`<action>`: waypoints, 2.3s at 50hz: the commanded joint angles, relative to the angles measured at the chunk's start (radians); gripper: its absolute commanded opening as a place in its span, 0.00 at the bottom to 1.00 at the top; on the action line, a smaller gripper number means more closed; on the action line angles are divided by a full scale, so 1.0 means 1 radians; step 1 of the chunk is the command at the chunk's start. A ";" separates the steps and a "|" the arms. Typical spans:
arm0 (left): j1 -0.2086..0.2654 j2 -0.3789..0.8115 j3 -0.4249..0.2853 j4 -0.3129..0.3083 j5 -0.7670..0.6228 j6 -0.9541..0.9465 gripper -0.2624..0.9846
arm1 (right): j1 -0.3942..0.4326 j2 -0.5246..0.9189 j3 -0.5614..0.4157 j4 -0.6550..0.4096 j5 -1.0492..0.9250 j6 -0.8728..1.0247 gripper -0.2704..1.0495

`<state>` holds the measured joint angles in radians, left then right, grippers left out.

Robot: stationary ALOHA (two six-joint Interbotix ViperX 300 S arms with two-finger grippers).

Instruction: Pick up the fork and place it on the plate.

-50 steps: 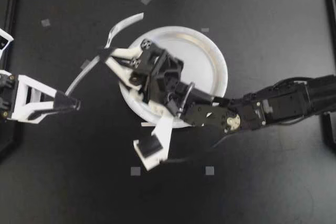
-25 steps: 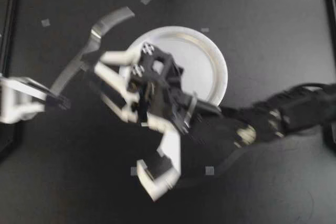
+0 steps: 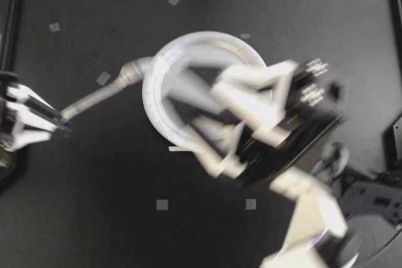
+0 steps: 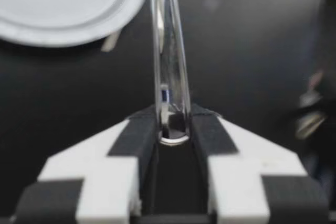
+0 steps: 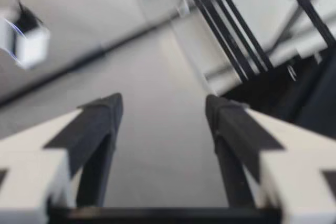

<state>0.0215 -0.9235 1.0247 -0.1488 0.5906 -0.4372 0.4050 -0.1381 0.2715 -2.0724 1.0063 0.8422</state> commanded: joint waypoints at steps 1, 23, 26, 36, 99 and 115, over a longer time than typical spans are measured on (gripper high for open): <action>0.002 0.052 0.026 0.005 -0.015 0.029 0.30 | 0.005 -0.054 0.023 0.000 0.048 0.063 0.69; 0.002 0.222 0.155 0.005 -0.173 0.029 0.30 | -0.028 -0.110 0.212 -0.006 0.100 0.342 0.69; 0.002 0.259 0.153 0.005 -0.173 0.031 0.30 | -0.032 -0.106 0.222 -0.009 0.109 0.362 0.69; 0.002 0.362 0.133 0.031 -0.192 0.035 0.30 | -0.038 -0.104 0.255 -0.008 0.140 0.439 0.69; 0.002 0.626 0.074 0.029 -0.161 0.067 0.55 | -0.060 -0.049 0.313 0.005 0.184 0.603 0.69; 0.002 0.627 0.086 0.029 -0.158 0.061 0.67 | -0.058 -0.046 0.311 0.006 0.184 0.614 0.69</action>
<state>0.0215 -0.2899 1.1183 -0.1181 0.4341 -0.3743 0.3513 -0.1764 0.5952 -2.0647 1.1827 1.4527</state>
